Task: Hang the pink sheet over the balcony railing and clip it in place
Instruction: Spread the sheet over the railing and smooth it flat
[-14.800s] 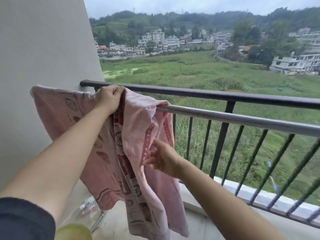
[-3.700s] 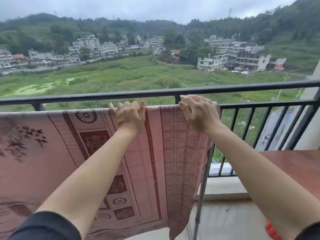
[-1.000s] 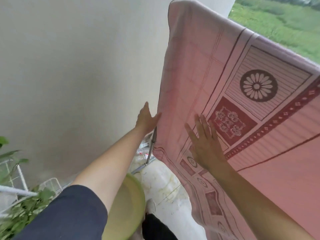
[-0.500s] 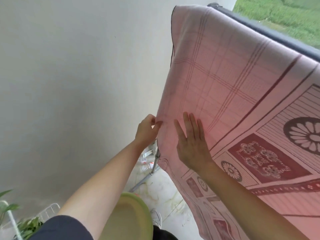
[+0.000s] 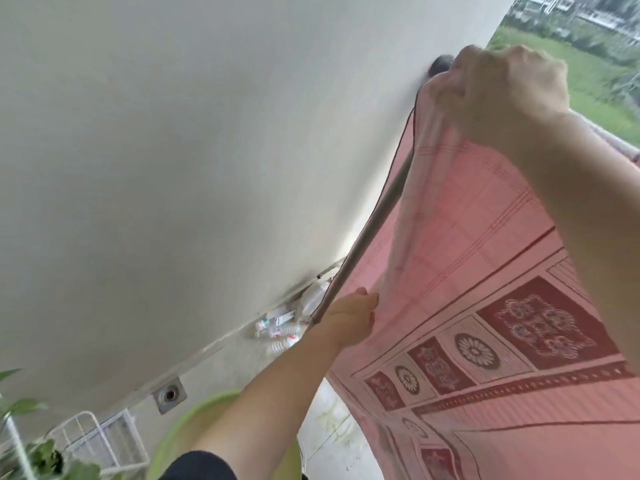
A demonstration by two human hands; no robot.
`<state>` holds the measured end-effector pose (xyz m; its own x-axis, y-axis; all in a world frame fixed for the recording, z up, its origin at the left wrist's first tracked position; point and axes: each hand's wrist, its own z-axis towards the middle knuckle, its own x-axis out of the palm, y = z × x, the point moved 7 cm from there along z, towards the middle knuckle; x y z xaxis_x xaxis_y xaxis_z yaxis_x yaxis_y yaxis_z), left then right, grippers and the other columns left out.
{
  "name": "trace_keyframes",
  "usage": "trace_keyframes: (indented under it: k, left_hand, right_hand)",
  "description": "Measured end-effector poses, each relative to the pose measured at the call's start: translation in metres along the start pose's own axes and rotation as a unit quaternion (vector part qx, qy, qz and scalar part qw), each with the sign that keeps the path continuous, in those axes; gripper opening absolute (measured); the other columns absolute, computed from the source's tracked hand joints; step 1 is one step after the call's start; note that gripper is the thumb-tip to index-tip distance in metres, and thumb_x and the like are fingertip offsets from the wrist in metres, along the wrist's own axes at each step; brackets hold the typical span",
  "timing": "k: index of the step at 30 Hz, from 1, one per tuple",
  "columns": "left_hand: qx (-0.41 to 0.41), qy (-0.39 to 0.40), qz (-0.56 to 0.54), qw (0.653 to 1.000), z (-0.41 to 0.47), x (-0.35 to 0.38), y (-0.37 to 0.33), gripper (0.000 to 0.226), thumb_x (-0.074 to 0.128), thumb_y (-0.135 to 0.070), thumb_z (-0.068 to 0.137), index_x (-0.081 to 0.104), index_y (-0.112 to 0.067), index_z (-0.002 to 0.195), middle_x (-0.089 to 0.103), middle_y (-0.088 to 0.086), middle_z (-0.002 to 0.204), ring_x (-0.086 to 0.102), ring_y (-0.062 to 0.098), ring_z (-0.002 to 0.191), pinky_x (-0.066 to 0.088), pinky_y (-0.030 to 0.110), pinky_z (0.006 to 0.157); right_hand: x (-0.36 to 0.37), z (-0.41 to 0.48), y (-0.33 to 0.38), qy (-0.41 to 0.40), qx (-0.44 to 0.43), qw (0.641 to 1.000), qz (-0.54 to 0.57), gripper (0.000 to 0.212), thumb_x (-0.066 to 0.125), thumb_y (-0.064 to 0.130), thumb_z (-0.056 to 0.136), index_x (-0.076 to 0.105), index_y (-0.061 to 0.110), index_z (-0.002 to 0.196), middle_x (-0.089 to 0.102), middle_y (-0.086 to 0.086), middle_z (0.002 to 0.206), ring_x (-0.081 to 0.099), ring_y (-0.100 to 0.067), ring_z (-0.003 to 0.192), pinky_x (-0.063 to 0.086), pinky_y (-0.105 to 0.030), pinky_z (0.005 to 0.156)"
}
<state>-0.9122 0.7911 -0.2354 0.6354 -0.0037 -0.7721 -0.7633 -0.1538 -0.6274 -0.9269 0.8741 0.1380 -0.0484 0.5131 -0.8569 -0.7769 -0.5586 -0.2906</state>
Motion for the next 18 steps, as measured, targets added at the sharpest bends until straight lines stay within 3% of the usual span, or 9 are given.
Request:
trace_keyframes:
  k: [4, 7, 9, 14, 16, 18]
  left_hand:
    - [-0.028, 0.044, -0.004, 0.999, 0.0, -0.01, 0.02, 0.011, 0.044, -0.019, 0.09, 0.054, -0.016, 0.085, 0.05, 0.002, 0.092, 0.059, 0.029, 0.094, 0.045, 0.031, 0.075]
    - [-0.124, 0.044, 0.018, 0.991, 0.003, -0.042, 0.073, 0.025, 0.043, -0.024, 0.084, 0.065, -0.02, 0.096, 0.066, 0.005, 0.102, 0.062, 0.028, 0.096, 0.047, 0.028, 0.075]
    - [-0.207, 0.047, 0.056, 0.976, 0.01, -0.075, 0.111, 0.03, 0.045, -0.027, 0.081, 0.066, -0.021, 0.101, 0.067, 0.004, 0.104, 0.061, 0.026, 0.089, 0.046, 0.028, 0.072]
    - [-0.355, -0.002, 0.186, 0.916, 0.026, -0.163, 0.16, 0.032, 0.047, -0.004, 0.084, 0.067, -0.012, 0.108, 0.062, 0.006, 0.095, 0.058, 0.027, 0.087, 0.048, 0.03, 0.076]
    - [-0.327, -0.074, 0.113, 0.935, 0.044, -0.177, 0.147, 0.029, 0.048, -0.014, 0.09, 0.063, -0.016, 0.114, 0.064, 0.006, 0.11, 0.059, 0.029, 0.101, 0.048, 0.034, 0.084]
    - [-0.214, -0.099, -0.087, 0.968, 0.069, -0.171, 0.101, 0.034, 0.043, -0.043, 0.097, 0.063, -0.021, 0.113, 0.066, 0.001, 0.115, 0.059, 0.024, 0.107, 0.047, 0.032, 0.086]
  right_hand:
    - [0.001, 0.012, -0.007, 0.08, 0.059, 0.993, 0.056, 0.043, 0.04, 0.048, 0.086, 0.063, 0.025, 0.115, 0.058, -0.01, 0.098, 0.05, -0.031, 0.088, 0.04, -0.039, 0.076]
    - [0.002, 0.012, -0.007, 0.092, 0.045, 0.992, 0.076, 0.04, 0.039, 0.045, 0.089, 0.062, 0.03, 0.119, 0.062, -0.012, 0.114, 0.054, -0.035, 0.104, 0.04, -0.041, 0.08]
    - [0.003, 0.011, -0.006, 0.083, 0.024, 0.994, 0.07, 0.04, 0.038, 0.043, 0.092, 0.06, 0.03, 0.123, 0.062, -0.014, 0.116, 0.054, -0.035, 0.103, 0.039, -0.039, 0.077]
    - [0.007, 0.011, -0.01, 0.078, 0.024, 0.994, 0.072, 0.04, 0.038, 0.053, 0.094, 0.062, 0.03, 0.117, 0.057, -0.007, 0.094, 0.049, -0.028, 0.086, 0.039, -0.036, 0.071]
    - [0.007, 0.013, -0.011, 0.076, 0.028, 0.993, 0.088, 0.037, 0.037, 0.053, 0.096, 0.062, 0.029, 0.105, 0.057, -0.006, 0.091, 0.051, -0.029, 0.084, 0.037, -0.037, 0.071]
    - [0.008, 0.015, -0.011, 0.074, 0.027, 0.992, 0.102, 0.026, 0.038, 0.044, 0.098, 0.06, 0.03, 0.096, 0.058, -0.005, 0.094, 0.05, -0.029, 0.085, 0.035, -0.036, 0.072]
